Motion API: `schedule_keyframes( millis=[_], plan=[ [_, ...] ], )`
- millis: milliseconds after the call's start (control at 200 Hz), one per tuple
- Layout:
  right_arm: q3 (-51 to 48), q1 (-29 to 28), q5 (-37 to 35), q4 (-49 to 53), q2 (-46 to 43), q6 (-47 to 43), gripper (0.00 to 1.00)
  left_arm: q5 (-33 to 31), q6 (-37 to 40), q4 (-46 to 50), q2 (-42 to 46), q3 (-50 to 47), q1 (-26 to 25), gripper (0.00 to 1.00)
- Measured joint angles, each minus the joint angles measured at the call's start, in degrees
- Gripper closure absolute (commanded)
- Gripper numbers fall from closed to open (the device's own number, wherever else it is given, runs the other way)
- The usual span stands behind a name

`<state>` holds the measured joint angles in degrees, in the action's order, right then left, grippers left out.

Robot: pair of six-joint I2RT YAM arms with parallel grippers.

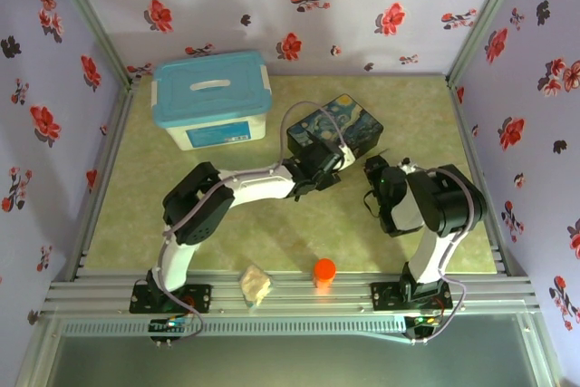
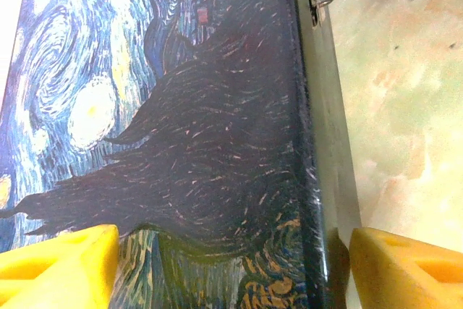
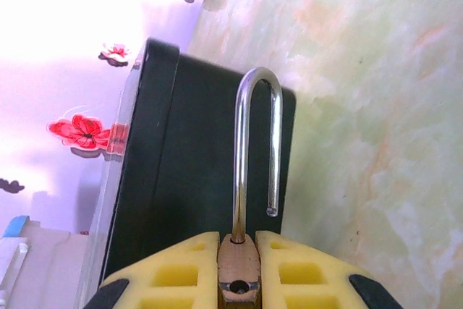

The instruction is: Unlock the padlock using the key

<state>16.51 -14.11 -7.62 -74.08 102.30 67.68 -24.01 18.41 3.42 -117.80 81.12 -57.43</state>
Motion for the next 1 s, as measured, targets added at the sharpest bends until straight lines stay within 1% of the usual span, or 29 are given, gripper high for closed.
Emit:
schedule_keyframes(
  millis=[80,160,305,425,635,750,840,1000],
  plan=[
    [0.3,0.3,2.1,4.0,-2.5,-0.9,0.92,-0.7,0.1,0.0,1.1,-1.5,0.2,0.18],
    [1.6,0.3,5.9,10.7,-6.5,-3.6,0.92,-1.0,0.4,0.5,2.8,-3.5,1.0,0.15],
    [5.1,0.3,13.2,27.8,-16.3,-10.3,0.92,-1.6,0.9,2.4,6.1,-7.2,3.7,0.11],
    [8.3,0.3,19.5,40.6,-20.5,-15.3,0.91,-1.9,1.4,3.7,7.4,-8.4,6.2,0.08],
    [12.7,0.3,29.7,59.7,-21.6,-23.4,0.91,-2.6,1.3,3.4,9.2,-10.9,6.9,0.06],
    [15.4,0.3,33.7,68.5,-21.6,-28.5,0.92,-3.1,0.1,3.5,11.0,-13.0,7.1,0.05],
    [17.2,0.3,35.8,73.5,-20.8,-31.7,0.91,-3.4,-1.9,3.6,12.8,-14.9,7.2,0.03],
    [18.8,0.3,37.9,78.8,-17.5,-34.1,0.89,-3.2,-6.3,4.4,16.9,-17.1,7.2,0.02]
  ],
)
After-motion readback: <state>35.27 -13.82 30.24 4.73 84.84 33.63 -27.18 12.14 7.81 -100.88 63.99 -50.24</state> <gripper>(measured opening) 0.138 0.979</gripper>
